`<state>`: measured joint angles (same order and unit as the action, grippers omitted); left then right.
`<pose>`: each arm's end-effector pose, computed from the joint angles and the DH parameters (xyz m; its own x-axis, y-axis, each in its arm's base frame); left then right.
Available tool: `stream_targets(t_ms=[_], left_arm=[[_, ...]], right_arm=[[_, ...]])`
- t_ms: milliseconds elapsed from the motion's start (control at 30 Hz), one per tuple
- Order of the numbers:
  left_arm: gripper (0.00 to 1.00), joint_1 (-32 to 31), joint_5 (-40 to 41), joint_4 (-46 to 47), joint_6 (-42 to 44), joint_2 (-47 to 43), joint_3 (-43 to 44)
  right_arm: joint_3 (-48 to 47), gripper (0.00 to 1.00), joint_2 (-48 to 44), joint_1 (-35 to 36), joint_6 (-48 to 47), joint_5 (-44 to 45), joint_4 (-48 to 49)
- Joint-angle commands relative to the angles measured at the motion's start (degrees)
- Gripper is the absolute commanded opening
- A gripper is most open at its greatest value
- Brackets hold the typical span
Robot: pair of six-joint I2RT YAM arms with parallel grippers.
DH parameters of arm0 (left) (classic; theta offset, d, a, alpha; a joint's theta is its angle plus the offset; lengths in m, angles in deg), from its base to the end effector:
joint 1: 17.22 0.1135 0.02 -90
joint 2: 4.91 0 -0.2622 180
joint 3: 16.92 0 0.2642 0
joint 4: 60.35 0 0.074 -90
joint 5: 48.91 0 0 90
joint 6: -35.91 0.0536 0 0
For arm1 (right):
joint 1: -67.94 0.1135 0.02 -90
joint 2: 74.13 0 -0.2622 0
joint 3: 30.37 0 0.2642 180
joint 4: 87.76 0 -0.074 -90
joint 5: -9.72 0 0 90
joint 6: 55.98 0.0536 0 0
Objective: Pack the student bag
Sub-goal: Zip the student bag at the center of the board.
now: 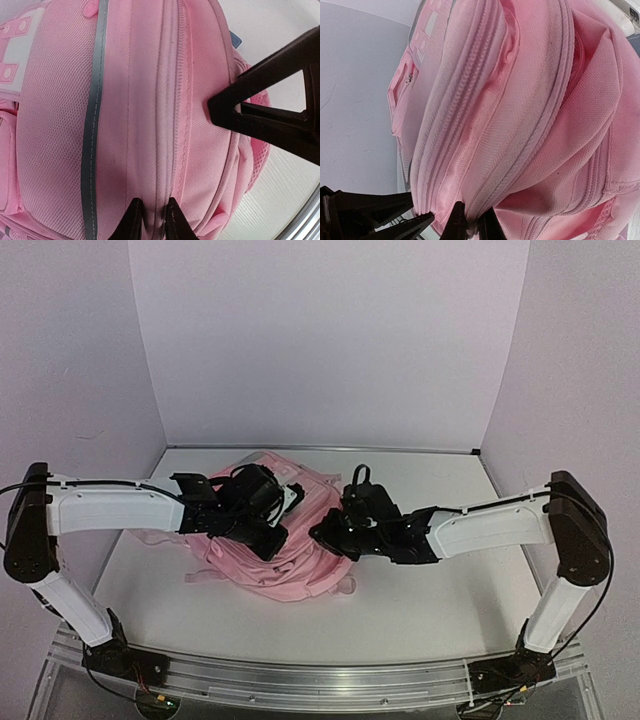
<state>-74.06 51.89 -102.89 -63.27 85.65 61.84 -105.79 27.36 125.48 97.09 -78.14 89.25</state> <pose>0.2026 -0.2917 0.2188 -0.5604 0.5712 -0.5998 0.6819 0.7292 0.0573 0.2277 0.3542 0.1924 -0.8542 0.3171 -0.4121 -0.1415 0.6208 0.7711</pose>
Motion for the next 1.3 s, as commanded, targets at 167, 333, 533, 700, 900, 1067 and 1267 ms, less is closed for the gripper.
stream_targets(t_ms=[167, 333, 533, 700, 900, 1067, 1267], left_arm=[[0.00, 1.4, 7.2, -0.3, -2.4, -3.4, 1.1], [0.00, 1.5, 4.4, 1.7, -3.4, -6.2, 0.1], [0.00, 2.2, 1.2, 1.2, -4.5, -6.2, 0.2], [0.00, 3.3, -1.7, 1.5, -5.6, -6.3, 0.1], [0.00, 4.7, -4.6, 1.6, -6.7, -6.8, -0.1], [0.00, 5.2, -5.6, 1.9, -7.0, -7.4, -0.6], [0.00, 5.9, -6.3, 1.9, -7.1, -7.9, -0.9]], right_arm=[[4.6, 0.48, -12.4, 0.3, -12.7, 4.5, 5.6], [5.3, 0.49, -13.2, 1.5, -24.4, -2.6, 5.6], [5.6, 0.44, -10.1, 5.2, -34.9, -6.2, 7.0], [5.4, 0.41, -6.3, 7.0, -39.1, -6.7, 10.6], [3.4, 0.41, -1.4, 9.5, -43.2, -0.8, 10.6], [0.7, 0.41, 1.8, 10.7, -46.3, 2.2, 10.5], [-1.4, 0.36, 5.7, 12.0, -47.2, 5.3, 10.0]])
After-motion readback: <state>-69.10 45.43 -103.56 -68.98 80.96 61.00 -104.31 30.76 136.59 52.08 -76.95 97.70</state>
